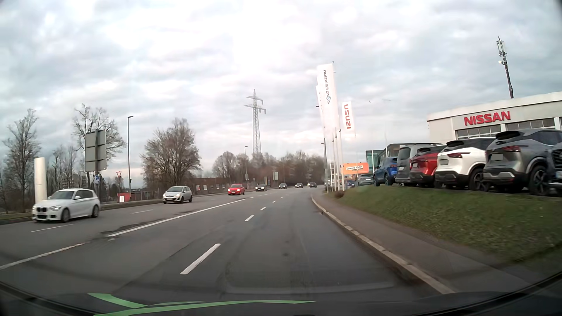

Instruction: Follow the waypoints while adhering to traffic rules and regulations

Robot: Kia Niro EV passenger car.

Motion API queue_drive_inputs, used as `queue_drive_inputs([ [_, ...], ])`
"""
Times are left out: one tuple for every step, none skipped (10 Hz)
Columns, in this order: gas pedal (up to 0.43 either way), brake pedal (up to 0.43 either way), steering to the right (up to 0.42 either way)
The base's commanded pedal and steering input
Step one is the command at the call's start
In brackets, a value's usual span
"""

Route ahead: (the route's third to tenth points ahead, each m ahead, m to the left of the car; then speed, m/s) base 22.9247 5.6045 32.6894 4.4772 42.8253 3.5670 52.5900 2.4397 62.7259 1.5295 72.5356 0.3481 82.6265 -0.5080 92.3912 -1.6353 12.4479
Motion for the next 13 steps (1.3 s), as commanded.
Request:
queue_drive_inputs([
  [0.079, 0.0, 0.009],
  [0.079, 0.0, 0.009],
  [0.079, 0.0, 0.009],
  [0.079, 0.0, 0.009],
  [0.079, 0.0, 0.009],
  [0.079, 0.0, 0.009],
  [0.079, 0.0, 0.009],
  [0.079, 0.0, 0.009],
  [0.067, 0.0, 0.008],
  [0.067, 0.0, 0.008],
  [0.067, 0.0, 0.007],
  [0.067, 0.0, 0.007],
  [0.067, 0.0, 0.006],
])
